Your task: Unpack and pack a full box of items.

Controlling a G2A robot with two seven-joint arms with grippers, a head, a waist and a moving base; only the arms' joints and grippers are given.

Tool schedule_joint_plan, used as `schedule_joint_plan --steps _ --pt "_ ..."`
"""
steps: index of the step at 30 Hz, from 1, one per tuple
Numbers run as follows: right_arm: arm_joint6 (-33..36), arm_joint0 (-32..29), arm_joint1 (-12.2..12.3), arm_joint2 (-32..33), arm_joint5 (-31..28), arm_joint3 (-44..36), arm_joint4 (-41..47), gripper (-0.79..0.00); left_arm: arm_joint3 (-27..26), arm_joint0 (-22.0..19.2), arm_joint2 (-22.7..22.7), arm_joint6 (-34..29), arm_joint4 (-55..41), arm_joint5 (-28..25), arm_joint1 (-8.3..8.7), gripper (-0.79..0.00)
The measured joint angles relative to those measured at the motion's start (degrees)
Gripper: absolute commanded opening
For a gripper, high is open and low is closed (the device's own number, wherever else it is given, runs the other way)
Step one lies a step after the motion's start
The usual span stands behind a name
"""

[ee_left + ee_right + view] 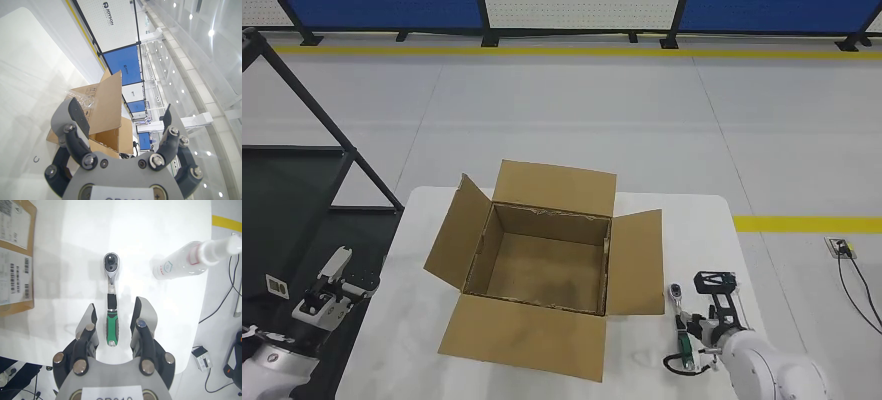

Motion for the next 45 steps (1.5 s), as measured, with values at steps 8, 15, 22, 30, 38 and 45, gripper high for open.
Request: schedule_joint_plan --steps 8,15,22,30,38,45 --pt "-2.4 -3.5 0.1 1.7 -2.1 -5.1 3.3 0.000 0.0 0.0 0.0 0.0 0.0 0.0 0.00 0.000" --pt "-2.6 -3.5 0.1 1.5 -2.3 -5.0 3.5 0.000 0.0 0.0 0.0 0.0 0.0 0.0 0.00 0.000" --pt "-10.2 -5.5 0.6 2.7 -8.4 -3.0 5.4 0.000 0.0 1.1 -0.8 0.7 -0.8 -1.0 -0.17 0.000" --pt "-16.2 -12.4 1.7 11.1 -23.0 -1.8 18.2 0.000 0.3 2.3 -0.4 -0.1 -1.7 -2.9 -0.38 0.000" --pt "-14.2 -6.0 2.1 5.5 -21.6 6.9 16.4 0.000 2.2 1.7 1.3 0.4 1.0 -2.5 -0.38 0.000" --pt "-18.3 -0.2 1.5 2.2 -11.9 13.1 23.0 0.000 3.4 0.9 2.4 0.0 1.4 -2.8 -0.38 0.000"
